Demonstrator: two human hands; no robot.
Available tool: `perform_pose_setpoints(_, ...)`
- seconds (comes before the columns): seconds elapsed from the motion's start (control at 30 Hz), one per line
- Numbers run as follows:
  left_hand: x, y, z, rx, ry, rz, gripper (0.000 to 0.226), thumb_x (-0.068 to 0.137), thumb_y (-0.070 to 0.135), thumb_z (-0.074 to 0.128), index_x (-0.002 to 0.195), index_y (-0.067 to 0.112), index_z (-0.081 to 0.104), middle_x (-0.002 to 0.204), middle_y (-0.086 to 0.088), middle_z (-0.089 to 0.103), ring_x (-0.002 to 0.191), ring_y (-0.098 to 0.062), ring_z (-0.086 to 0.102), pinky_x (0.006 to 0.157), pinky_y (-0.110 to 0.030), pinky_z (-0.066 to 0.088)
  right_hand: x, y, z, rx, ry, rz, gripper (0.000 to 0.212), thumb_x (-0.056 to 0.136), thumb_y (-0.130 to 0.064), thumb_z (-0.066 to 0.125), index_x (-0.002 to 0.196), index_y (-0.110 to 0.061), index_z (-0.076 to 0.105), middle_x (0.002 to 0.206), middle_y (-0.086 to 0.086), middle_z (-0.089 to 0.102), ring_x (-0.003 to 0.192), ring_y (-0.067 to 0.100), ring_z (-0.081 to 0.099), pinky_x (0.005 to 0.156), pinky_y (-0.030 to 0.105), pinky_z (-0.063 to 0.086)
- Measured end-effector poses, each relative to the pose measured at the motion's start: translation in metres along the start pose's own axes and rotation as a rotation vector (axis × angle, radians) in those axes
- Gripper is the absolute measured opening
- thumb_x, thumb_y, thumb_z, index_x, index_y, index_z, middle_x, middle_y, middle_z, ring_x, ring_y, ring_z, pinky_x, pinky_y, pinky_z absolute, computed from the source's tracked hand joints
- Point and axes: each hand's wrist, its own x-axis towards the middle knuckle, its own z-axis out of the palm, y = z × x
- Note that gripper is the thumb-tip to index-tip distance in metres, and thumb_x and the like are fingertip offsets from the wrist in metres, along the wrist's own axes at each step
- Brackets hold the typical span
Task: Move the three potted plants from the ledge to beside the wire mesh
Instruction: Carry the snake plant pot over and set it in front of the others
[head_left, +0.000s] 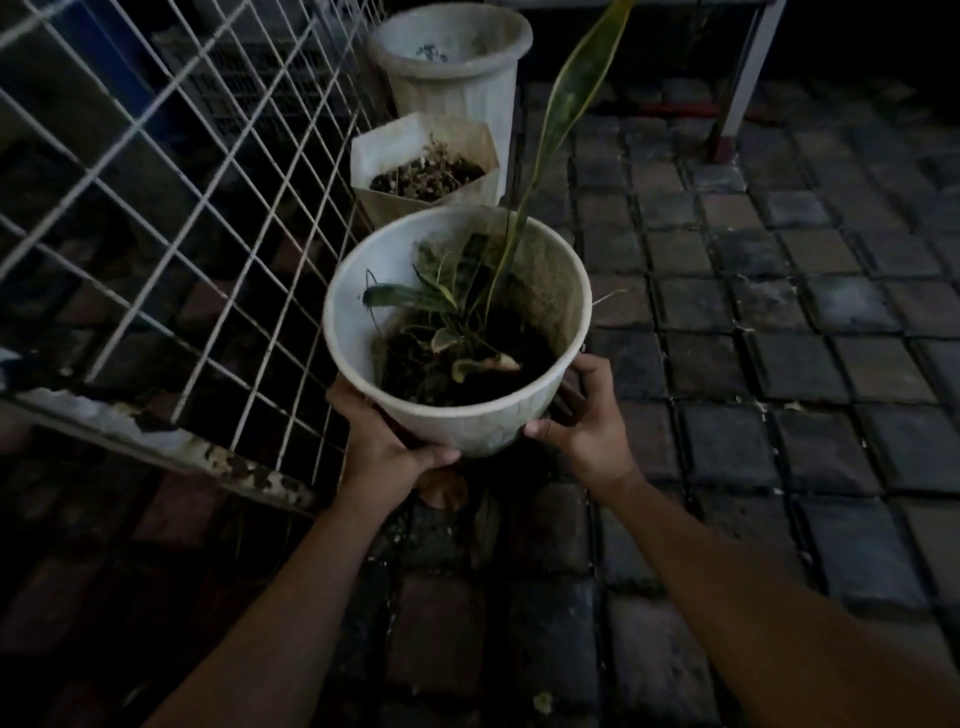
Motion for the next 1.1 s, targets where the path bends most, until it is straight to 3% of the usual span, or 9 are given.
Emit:
perform_pose_setpoints(0.1, -0.002, 0.013, -0.003, -0.288, 0.026, 0.025, 0.096, 0.051, -0.007, 0.069, 0.135, 0.017, 0.029, 0.144, -0.001, 0.050, 0.126, -0.002, 0.057, 0.096, -0.020, 0.052, -0.001, -0.001, 0.001, -0.057, 0.007, -0.028, 0.086, 0.066, -0.024, 0.083, 0.135, -0.006, 0.037, 0.129, -0.018, 0.064, 0.126, 0.006, 0.059, 0.101, 0.031, 0.052)
perform_pose_setpoints(0.2, 0.006, 0.043, -0.015, -0.633, 0.167, -0.018, 0.070, 0.057, 0.009, 0.060, 0.126, 0.016, 0.050, 0.124, -0.007, 0.065, 0.115, -0.024, 0.064, 0.086, -0.033, 0.055, 0.005, -0.010, -0.001, 0.025, 0.051, -0.032, 0.061, 0.080, -0.018, 0.073, 0.132, -0.001, 0.047, 0.123, -0.013, 0.068, 0.119, 0.015, 0.063, 0.094, 0.033, 0.053)
perform_pose_setpoints(0.33, 0.025, 0.082, -0.019, -0.595, 0.399, -0.173, 0.040, 0.077, 0.024, 0.056, 0.116, 0.015, 0.057, 0.110, -0.008, 0.066, 0.103, -0.026, 0.066, 0.082, -0.039, 0.055, 0.031, -0.046, 0.007, 0.195, 0.163, 0.042, 0.029, 0.084, -0.035, 0.063, 0.111, -0.028, 0.070, 0.106, -0.002, 0.073, 0.098, 0.020, 0.068, 0.082, 0.037, 0.054)
perform_pose_setpoints(0.47, 0.039, 0.109, -0.023, -0.188, 0.261, -0.120, 0.049, 0.076, 0.027, 0.066, 0.117, 0.051, 0.054, 0.124, 0.007, 0.065, 0.109, -0.019, 0.068, 0.082, -0.037, 0.058, 0.062, -0.090, 0.011, 0.149, 0.138, 0.073, 0.040, 0.088, -0.032, 0.060, 0.127, -0.025, 0.063, 0.130, 0.015, 0.066, 0.113, 0.040, 0.065, 0.096, 0.058, 0.053)
perform_pose_setpoints(0.57, 0.059, 0.117, -0.031, -0.064, 0.108, -0.135, 0.052, 0.081, 0.016, 0.066, 0.105, 0.062, 0.061, 0.121, 0.014, 0.065, 0.109, -0.018, 0.067, 0.082, -0.040, 0.059, 0.077, -0.107, 0.008, 0.064, 0.009, 0.142, 0.050, 0.083, -0.012, 0.055, 0.132, -0.018, 0.063, 0.125, 0.016, 0.070, 0.109, 0.036, 0.070, 0.089, 0.052, 0.058)
perform_pose_setpoints(0.73, 0.081, 0.120, -0.038, 0.076, 0.028, -0.214, 0.075, 0.089, -0.017, 0.048, 0.106, 0.055, 0.061, 0.118, 0.014, 0.062, 0.102, -0.013, 0.063, 0.069, -0.038, 0.057, 0.080, -0.116, 0.022, -0.273, 0.022, 0.153, 0.049, 0.097, -0.004, 0.052, 0.140, -0.026, 0.058, 0.127, 0.008, 0.069, 0.112, 0.032, 0.068, 0.098, 0.057, 0.056)
perform_pose_setpoints(0.93, 0.070, 0.108, -0.047, 0.194, 0.012, -0.187, 0.089, 0.085, -0.022, 0.037, 0.114, 0.057, 0.065, 0.151, -0.006, 0.055, 0.087, -0.053, 0.067, 0.055, -0.060, 0.060, 0.088, -0.114, 0.028, -0.342, 0.071, 0.103, 0.033, 0.107, -0.024, 0.049, 0.137, -0.026, 0.062, 0.128, 0.002, 0.069, 0.116, 0.023, 0.066, 0.101, 0.052, 0.055)
perform_pose_setpoints(1.03, 0.065, 0.105, -0.048, 0.228, 0.049, -0.191, 0.088, 0.084, -0.021, 0.039, 0.106, 0.060, 0.064, 0.138, -0.007, 0.063, 0.065, -0.044, 0.061, 0.041, -0.033, 0.048, 0.093, -0.111, 0.032, -0.313, 0.068, 0.117, 0.032, 0.106, -0.026, 0.050, 0.135, -0.027, 0.064, 0.129, 0.002, 0.070, 0.119, 0.024, 0.065, 0.102, 0.053, 0.055)
perform_pose_setpoints(1.1, 0.065, 0.106, -0.049, 0.233, 0.078, -0.187, 0.087, 0.082, -0.022, 0.040, 0.103, 0.059, 0.065, 0.129, -0.002, 0.066, 0.067, -0.036, 0.063, 0.041, -0.033, 0.046, 0.096, -0.108, 0.036, -0.281, 0.069, 0.121, 0.032, 0.105, -0.026, 0.052, 0.135, -0.027, 0.064, 0.132, 0.002, 0.069, 0.123, 0.026, 0.063, 0.105, 0.053, 0.052)
